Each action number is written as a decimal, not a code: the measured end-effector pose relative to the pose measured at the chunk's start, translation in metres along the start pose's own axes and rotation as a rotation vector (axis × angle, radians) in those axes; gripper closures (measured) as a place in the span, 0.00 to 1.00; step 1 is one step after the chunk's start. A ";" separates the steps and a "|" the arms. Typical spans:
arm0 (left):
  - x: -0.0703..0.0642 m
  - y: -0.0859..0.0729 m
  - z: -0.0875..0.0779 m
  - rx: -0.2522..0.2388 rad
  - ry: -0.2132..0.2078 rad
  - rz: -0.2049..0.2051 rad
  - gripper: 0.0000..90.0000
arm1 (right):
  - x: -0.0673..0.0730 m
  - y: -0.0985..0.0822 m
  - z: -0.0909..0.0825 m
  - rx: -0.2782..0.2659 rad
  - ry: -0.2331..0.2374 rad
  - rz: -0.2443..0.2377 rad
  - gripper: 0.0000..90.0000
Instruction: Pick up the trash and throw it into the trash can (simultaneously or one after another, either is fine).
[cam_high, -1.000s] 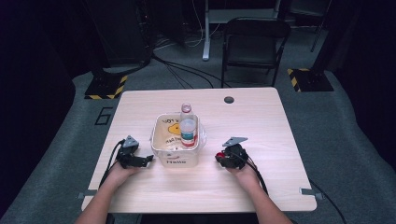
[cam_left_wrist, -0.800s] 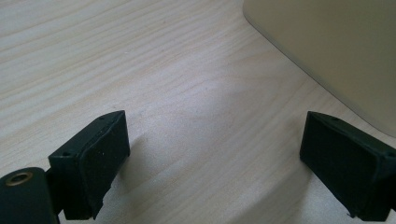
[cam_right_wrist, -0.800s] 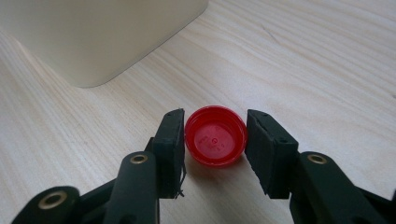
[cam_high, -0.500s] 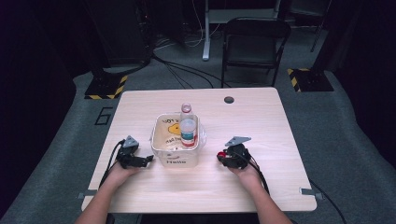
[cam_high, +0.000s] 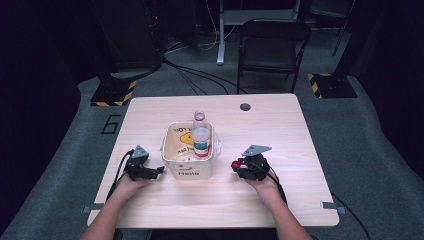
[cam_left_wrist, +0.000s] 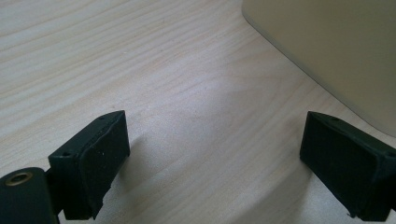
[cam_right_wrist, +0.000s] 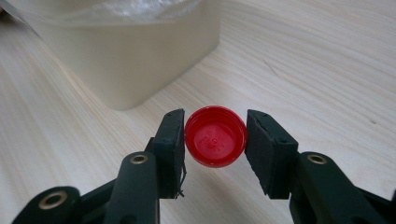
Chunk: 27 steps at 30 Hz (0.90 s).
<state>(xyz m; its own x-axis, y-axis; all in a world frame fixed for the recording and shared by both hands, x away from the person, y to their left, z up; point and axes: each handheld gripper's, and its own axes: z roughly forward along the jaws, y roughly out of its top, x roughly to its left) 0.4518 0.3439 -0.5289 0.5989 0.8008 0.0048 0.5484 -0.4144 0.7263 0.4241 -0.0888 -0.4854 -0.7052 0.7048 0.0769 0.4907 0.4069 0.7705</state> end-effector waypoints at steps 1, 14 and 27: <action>0.000 0.000 0.000 0.000 0.000 0.000 0.09 | 0.000 0.000 0.000 0.000 0.000 0.000 0.64; 0.000 0.000 0.000 0.000 0.000 -0.001 0.09 | 0.008 0.013 -0.009 -0.043 0.042 -0.022 0.64; 0.000 0.000 0.000 0.000 0.000 0.000 0.09 | 0.005 0.032 -0.028 -0.065 0.041 -0.046 0.64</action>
<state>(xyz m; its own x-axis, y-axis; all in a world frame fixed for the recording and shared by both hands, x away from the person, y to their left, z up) 0.4518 0.3439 -0.5289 0.5987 0.8010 0.0047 0.5487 -0.4143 0.7261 0.4222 -0.0885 -0.4426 -0.7473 0.6613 0.0654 0.4241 0.3988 0.8131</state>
